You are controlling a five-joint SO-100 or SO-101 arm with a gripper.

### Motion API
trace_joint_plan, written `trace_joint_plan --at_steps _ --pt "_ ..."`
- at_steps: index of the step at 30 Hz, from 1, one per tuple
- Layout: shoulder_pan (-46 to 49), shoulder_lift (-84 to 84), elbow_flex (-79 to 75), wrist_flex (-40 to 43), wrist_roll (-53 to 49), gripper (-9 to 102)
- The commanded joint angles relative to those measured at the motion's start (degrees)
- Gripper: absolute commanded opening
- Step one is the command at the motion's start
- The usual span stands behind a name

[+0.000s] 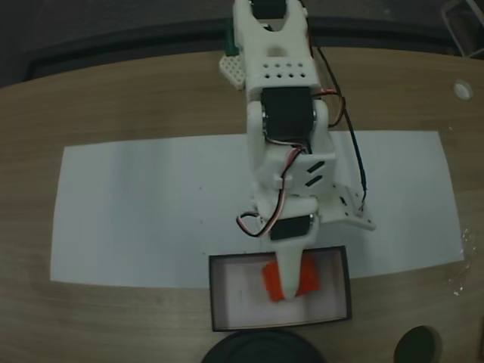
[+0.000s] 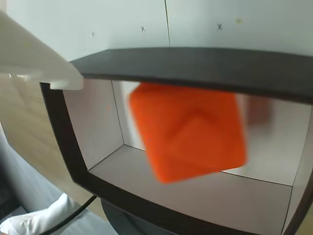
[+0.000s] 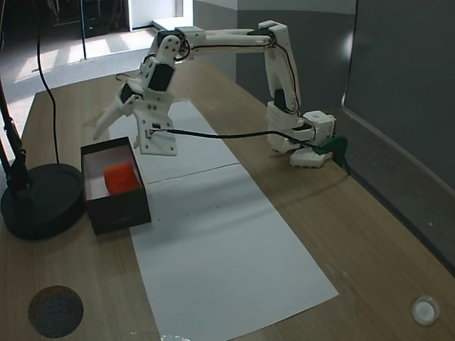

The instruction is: Grab a orange square and put it in the box.

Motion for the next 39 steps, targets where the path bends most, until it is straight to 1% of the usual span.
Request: trace_joint_plan --at_steps 1,4,6,8,11,14,17,21,23,25,29,33,36,39 --pt "-0.97 7.73 -8.09 4.75 2.99 24" --pt "-3.25 14.50 -12.13 13.54 3.25 9" --pt "-5.45 20.48 -14.33 19.51 3.16 4" --pt "-7.65 27.07 -15.21 24.26 3.16 4" --pt "-9.58 37.79 -14.41 28.39 3.69 4" --pt "-9.32 48.60 -8.53 28.30 3.34 3" --pt "-9.23 58.27 1.76 28.13 3.16 3" --pt "-9.23 71.28 17.93 26.10 3.16 2" --pt "-9.23 78.66 25.93 22.32 3.16 0" --pt "-8.96 86.57 33.13 17.58 3.69 0" --pt "-4.04 100.55 46.76 9.49 3.69 0" --pt "-2.02 112.68 58.45 3.69 3.34 0" --pt "-2.02 120.67 66.53 0.53 3.34 0" --pt "-2.02 121.20 73.12 -1.41 3.69 0"
